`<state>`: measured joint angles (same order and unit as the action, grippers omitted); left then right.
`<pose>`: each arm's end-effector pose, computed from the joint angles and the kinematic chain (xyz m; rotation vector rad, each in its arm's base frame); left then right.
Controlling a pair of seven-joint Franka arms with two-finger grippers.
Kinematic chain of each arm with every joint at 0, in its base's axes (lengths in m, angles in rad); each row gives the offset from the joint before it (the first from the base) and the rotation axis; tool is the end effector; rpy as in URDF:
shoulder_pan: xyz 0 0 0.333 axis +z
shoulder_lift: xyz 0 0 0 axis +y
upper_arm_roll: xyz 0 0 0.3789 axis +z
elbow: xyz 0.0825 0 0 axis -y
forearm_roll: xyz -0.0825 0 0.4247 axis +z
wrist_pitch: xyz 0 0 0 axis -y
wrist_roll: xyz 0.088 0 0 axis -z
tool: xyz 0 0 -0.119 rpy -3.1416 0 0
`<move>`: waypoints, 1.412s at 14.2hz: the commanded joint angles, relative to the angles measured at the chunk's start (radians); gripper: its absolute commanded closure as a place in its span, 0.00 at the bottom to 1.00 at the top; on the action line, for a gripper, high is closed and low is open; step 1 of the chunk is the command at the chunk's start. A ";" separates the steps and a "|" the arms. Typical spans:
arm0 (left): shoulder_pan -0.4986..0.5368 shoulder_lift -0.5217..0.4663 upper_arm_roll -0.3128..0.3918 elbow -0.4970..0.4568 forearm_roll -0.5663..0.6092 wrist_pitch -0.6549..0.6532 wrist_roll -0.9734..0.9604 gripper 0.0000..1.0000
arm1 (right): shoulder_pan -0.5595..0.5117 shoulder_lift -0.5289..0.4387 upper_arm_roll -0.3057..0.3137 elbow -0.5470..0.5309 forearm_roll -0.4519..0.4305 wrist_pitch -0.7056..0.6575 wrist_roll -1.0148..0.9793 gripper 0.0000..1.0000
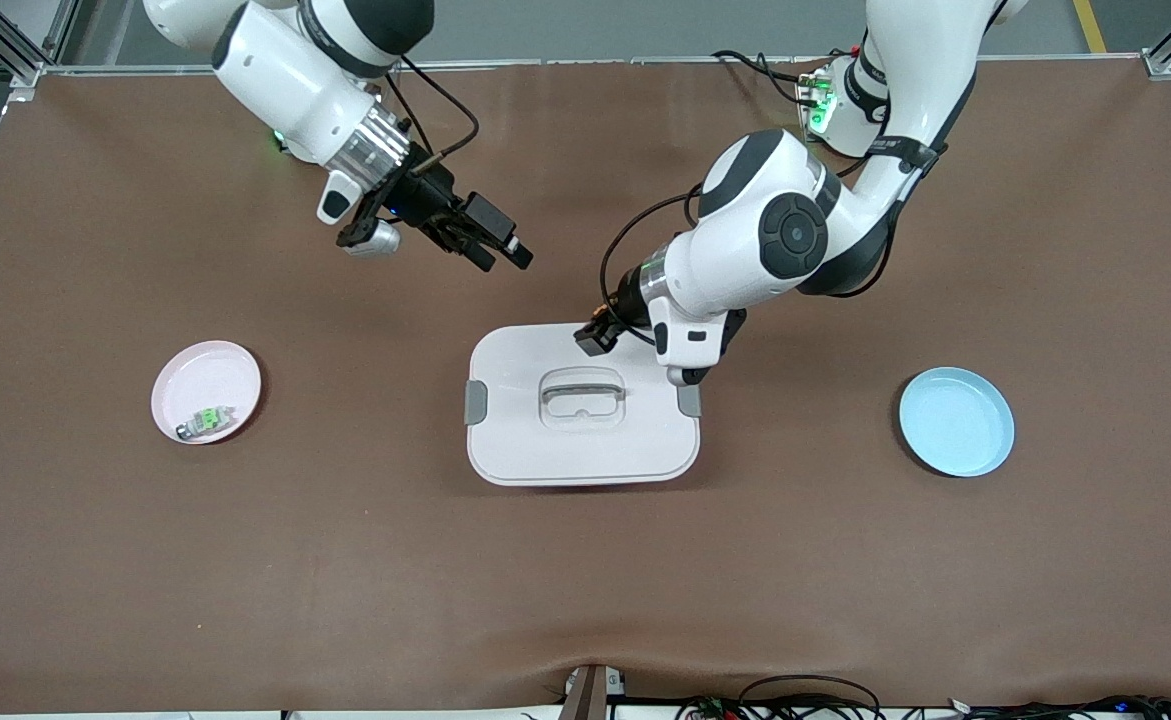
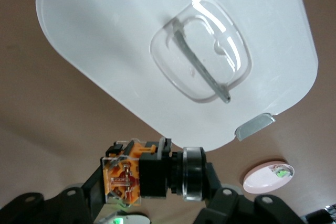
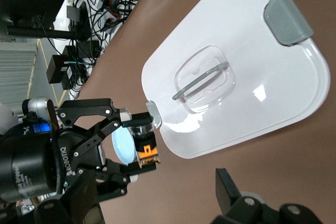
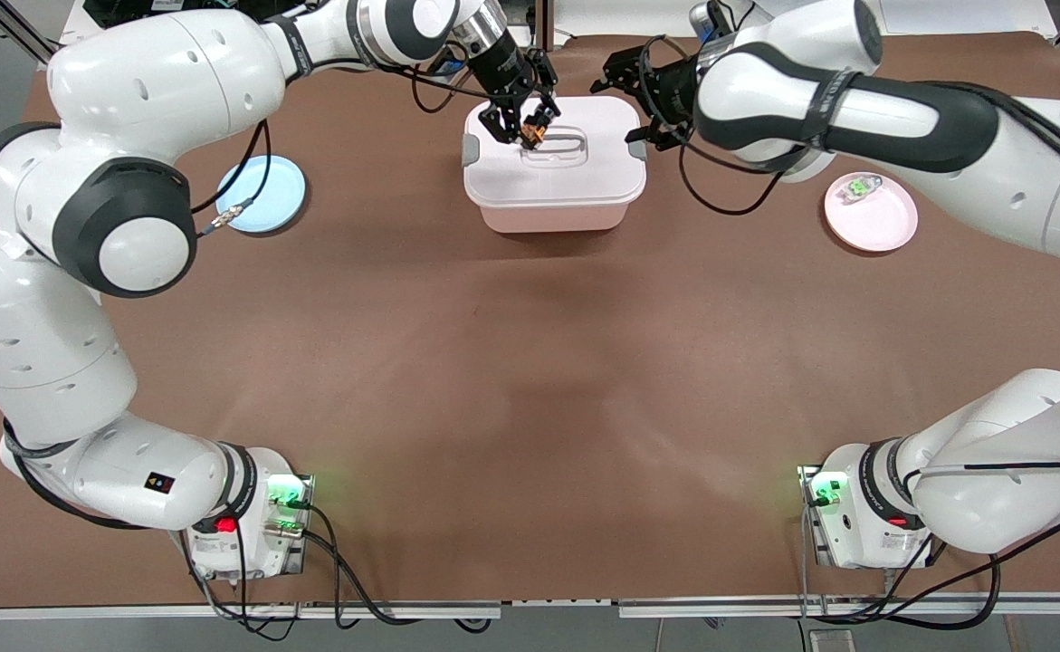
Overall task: Transfer orange switch to right arm and place
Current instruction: 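Close the right gripper on the orange switch held by the left gripper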
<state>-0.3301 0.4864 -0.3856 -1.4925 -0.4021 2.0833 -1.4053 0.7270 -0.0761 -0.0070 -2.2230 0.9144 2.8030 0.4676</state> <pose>0.6010 -0.4830 0.4579 2.4293 1.2052 -0.5628 0.4646 0.3615 0.5001 -2.2546 0.6037 -0.2205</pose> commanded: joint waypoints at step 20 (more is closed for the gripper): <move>-0.151 0.072 0.005 0.130 -0.136 0.061 -0.215 1.00 | 0.049 0.104 -0.008 0.023 0.100 0.070 -0.099 0.00</move>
<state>-0.4495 0.5368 -0.3834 -1.3932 -0.5210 2.1238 -1.5985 0.7617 0.0147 -0.0126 -2.2174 0.9795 2.8641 0.3948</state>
